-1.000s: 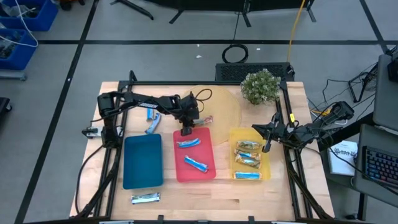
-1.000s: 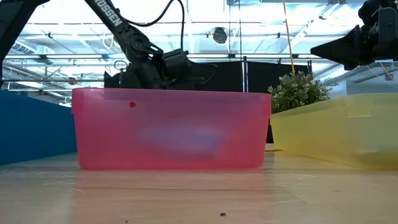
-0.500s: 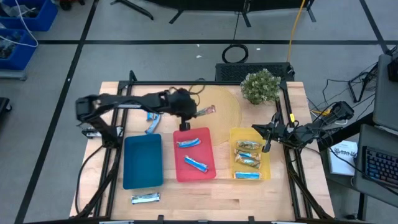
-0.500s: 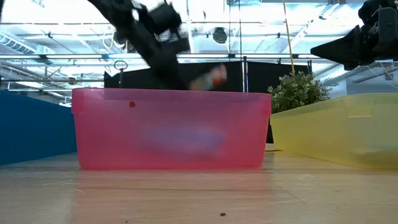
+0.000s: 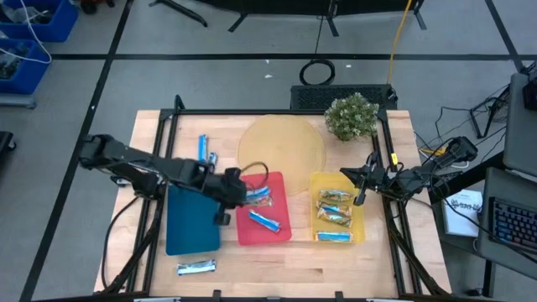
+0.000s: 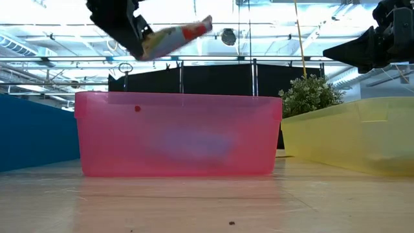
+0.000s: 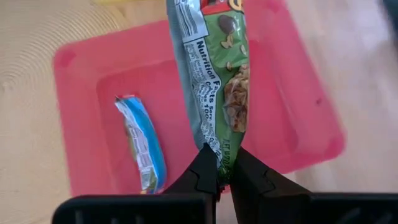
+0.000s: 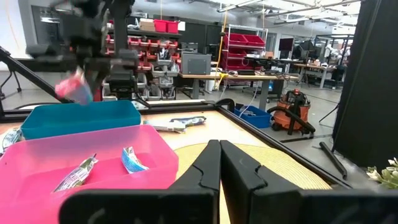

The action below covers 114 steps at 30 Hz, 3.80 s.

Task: Pick and place Granola Bars by type
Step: Put the red granola bar into the red bin, then put the bottom blue granola bar into the blue bin

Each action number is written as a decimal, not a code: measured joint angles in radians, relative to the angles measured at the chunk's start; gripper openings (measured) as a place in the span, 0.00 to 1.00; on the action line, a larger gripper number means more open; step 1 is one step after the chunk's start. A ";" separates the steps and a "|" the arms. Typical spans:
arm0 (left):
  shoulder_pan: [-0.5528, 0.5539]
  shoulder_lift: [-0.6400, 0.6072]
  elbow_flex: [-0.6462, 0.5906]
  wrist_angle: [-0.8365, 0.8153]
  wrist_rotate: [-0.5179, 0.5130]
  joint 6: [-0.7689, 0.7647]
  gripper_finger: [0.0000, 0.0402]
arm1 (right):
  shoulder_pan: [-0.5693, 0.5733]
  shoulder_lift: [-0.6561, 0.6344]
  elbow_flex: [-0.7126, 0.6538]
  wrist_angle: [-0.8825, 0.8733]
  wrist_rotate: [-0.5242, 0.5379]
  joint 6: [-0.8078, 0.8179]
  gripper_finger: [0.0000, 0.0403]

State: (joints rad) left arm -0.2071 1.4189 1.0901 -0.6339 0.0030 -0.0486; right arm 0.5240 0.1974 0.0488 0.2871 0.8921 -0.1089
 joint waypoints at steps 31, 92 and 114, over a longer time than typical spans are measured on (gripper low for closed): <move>0.043 0.164 -0.003 0.215 0.341 -0.048 0.39 | 0.000 0.000 0.000 0.003 -0.002 0.018 0.00; -0.667 -0.111 -0.108 0.228 -0.190 -0.477 0.39 | 0.000 -0.031 0.000 -0.136 -0.425 0.044 0.00; -0.746 0.454 0.107 -0.128 -0.076 -0.884 0.39 | 0.000 -0.031 0.000 -0.135 -0.423 0.044 0.00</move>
State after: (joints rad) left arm -0.9535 1.8725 1.1967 -0.7624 -0.0729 -0.9328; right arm 0.5243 0.1668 0.0486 0.1520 0.4686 -0.0647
